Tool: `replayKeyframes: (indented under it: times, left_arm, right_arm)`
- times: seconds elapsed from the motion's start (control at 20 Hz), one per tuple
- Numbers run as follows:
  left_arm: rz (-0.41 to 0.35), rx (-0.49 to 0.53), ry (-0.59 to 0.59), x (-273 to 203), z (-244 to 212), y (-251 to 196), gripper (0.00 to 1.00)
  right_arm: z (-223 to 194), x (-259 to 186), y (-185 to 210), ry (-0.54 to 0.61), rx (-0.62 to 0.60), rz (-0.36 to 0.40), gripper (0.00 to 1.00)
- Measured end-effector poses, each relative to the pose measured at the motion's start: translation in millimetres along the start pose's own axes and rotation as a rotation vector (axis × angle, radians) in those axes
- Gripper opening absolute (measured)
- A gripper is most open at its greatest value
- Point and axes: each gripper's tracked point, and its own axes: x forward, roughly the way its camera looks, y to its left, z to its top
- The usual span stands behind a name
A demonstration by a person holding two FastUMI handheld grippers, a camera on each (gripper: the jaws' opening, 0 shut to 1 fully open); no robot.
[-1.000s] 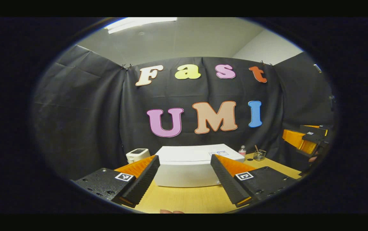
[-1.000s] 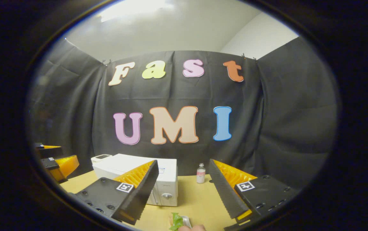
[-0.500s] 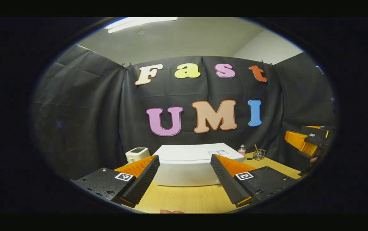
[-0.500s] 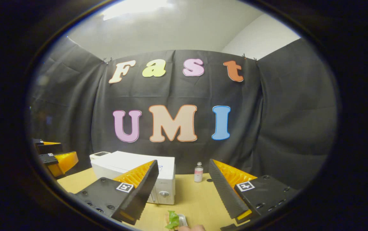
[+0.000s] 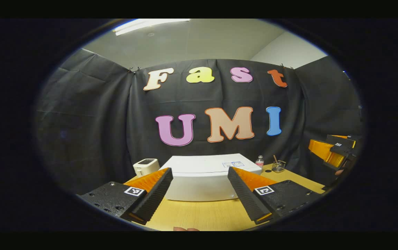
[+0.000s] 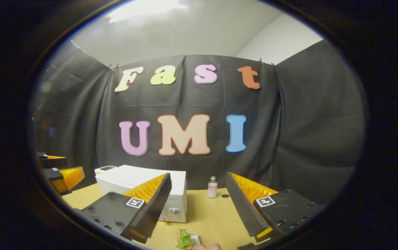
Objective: Open the microwave oven with the left hand, put the food in, and close the microwave oven.
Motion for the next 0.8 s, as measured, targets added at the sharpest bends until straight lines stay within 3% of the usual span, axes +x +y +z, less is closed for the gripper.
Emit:
replayKeyframes:
  times: [0.2, 0.5, 0.8]
  left_arm:
    - [0.0, 0.009, 0.002, 1, -2, -3, 0.99]
    - [0.0, 0.013, 0.004, 16, -7, -4, 0.99]
    - [-0.043, -0.044, 0.052, 61, -64, -32, 1.0]
  right_arm:
    - [-5, 3, 0, 0.006, 0.001, 0.009, 1.0]
    - [-5, 8, -1, 0.003, 0.001, 0.016, 0.96]
    - [-7, 0, -8, 0.004, 0.013, 0.03, 0.96]
